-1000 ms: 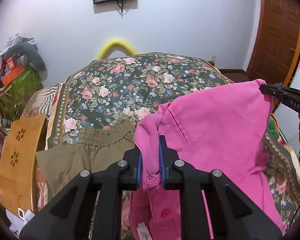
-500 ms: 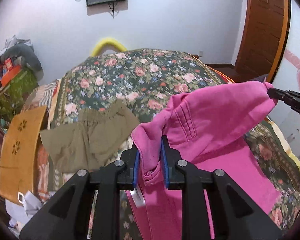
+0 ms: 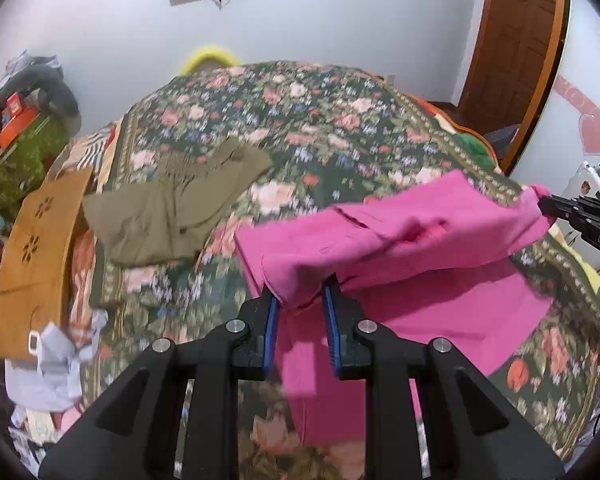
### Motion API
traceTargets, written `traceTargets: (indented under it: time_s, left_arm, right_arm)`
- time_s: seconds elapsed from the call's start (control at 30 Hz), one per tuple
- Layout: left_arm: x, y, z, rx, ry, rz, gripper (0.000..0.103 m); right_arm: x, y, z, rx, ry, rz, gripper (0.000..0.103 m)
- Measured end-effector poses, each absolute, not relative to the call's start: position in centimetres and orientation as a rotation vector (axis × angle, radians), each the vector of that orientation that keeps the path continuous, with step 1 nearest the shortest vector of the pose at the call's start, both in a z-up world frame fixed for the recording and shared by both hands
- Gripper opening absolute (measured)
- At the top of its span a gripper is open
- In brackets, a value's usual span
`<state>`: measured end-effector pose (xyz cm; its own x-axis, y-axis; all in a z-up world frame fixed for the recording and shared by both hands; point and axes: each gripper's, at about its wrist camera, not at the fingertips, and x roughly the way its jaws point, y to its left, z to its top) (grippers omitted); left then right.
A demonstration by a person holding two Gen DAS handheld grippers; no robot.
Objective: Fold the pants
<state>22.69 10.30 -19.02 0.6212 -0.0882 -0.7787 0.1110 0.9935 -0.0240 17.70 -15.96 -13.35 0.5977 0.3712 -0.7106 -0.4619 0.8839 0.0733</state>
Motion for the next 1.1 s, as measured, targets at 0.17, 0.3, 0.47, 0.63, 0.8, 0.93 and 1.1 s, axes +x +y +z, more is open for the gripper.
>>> traceTargets:
  time_s: [0.17, 0.3, 0.47, 0.63, 0.8, 0.93, 1.1]
  left_arm:
    - [20.3, 11.1, -20.5, 0.006, 0.927, -0.102, 0.021]
    - [19.1, 11.4, -21.6, 0.000, 0.954, -0.088, 0.021]
    - [17.7, 11.8, -22.0, -0.005, 0.963, -0.062, 0.021]
    - [16.6, 12.1, -21.7, -0.001, 0.967, -0.040, 0.021]
    - [15.6, 12.2, -20.4, -0.003, 0.949, -0.023, 0.027]
    - [15.1, 11.5, -19.0, 0.026, 0.922, -0.024, 0.053]
    - [15.6, 9.9, -18.6, 0.048, 0.942, -0.078, 0.082]
  right_arm:
    - [15.5, -16.1, -15.3, -0.152, 0.843, 0.481, 0.003]
    - [14.2, -16.2, -16.6, -0.170, 0.885, 0.479, 0.003]
    - [13.1, -16.6, -17.3, -0.187, 0.913, 0.464, 0.004]
    - [11.9, -16.9, -17.2, -0.218, 0.940, 0.452, 0.010]
    - [10.6, -17.1, -16.2, -0.219, 0.925, 0.466, 0.035]
    - [10.0, -16.7, -14.9, -0.217, 0.892, 0.488, 0.040]
    - [10.2, -14.7, -13.7, -0.243, 0.849, 0.553, 0.053]
